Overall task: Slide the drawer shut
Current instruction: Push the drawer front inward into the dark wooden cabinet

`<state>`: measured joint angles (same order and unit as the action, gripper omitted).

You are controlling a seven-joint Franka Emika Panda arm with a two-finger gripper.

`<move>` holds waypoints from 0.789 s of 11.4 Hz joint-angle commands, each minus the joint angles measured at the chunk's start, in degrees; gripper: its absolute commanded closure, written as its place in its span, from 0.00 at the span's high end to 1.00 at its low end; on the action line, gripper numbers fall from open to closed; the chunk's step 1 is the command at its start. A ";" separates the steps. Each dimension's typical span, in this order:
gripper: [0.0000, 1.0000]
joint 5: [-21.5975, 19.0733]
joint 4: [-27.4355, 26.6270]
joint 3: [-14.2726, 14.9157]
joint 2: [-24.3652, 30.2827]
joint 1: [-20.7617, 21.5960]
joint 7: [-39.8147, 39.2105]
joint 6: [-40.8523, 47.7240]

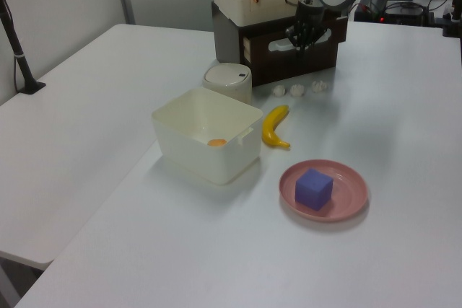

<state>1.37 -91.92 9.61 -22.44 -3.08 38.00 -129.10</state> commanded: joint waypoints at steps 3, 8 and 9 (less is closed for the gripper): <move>0.00 1.00 2.80 4.45 -4.36 0.27 1.29 -9.58; 0.02 1.44 -0.02 4.18 3.71 6.66 -12.87 5.19; 0.13 0.83 -0.28 4.18 5.72 8.95 -20.17 11.61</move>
<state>2.26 -90.03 12.81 -22.84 -0.07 30.43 -129.93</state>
